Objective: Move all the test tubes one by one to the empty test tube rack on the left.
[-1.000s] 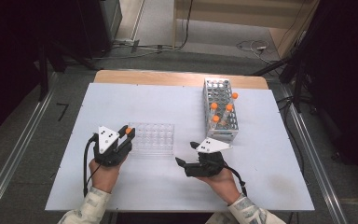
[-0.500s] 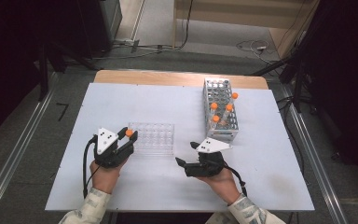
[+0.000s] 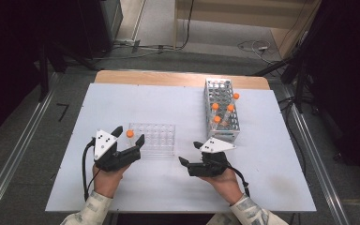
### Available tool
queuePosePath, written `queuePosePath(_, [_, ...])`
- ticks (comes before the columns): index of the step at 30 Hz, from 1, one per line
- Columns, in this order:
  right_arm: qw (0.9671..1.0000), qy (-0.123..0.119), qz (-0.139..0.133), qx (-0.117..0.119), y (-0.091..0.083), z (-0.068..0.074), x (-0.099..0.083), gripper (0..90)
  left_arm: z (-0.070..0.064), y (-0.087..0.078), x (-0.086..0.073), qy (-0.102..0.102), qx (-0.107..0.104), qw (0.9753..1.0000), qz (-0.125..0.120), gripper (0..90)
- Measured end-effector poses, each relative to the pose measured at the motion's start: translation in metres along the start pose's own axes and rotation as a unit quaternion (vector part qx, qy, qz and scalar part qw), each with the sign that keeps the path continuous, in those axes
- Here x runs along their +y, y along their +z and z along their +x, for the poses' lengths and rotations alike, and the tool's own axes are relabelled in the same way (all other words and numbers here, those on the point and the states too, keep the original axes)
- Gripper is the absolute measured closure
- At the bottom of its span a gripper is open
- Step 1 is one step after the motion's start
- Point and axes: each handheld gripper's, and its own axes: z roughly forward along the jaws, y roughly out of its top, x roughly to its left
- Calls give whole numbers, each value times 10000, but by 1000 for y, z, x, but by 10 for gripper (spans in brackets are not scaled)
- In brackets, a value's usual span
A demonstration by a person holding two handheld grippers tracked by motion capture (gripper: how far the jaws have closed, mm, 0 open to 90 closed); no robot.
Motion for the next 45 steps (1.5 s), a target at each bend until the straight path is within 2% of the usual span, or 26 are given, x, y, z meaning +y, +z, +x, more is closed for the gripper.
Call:
queuePosePath(7, [9999,48,-25,-100,-5,-6,-1,219,-1,-1,0,30,-24,10000,15,204])
queuePosePath(13, [9998,97,-48,-194,-9,-12,-2,222,3,-4,1,-26,-5,10000,-37,195])
queuePosePath(25, [9980,191,-221,-553,-28,-33,-3,237,3,-3,1,-63,-11,10000,-22,183])
queuePosePath(29, [9969,206,-308,-691,-34,-40,-2,243,4,-4,1,-63,14,10000,-43,183])
queuePosePath(34, [9944,342,-353,-933,-37,-49,-1,261,5,-5,1,-100,34,9999,-65,183])
queuePosePath(38, [9920,495,-392,-1095,-35,-58,0,267,4,-3,1,-87,40,10000,-15,160])
queuePosePath(45, [9892,607,-359,-1283,-27,-68,2,290,3,-2,0,-48,106,9999,16,141])
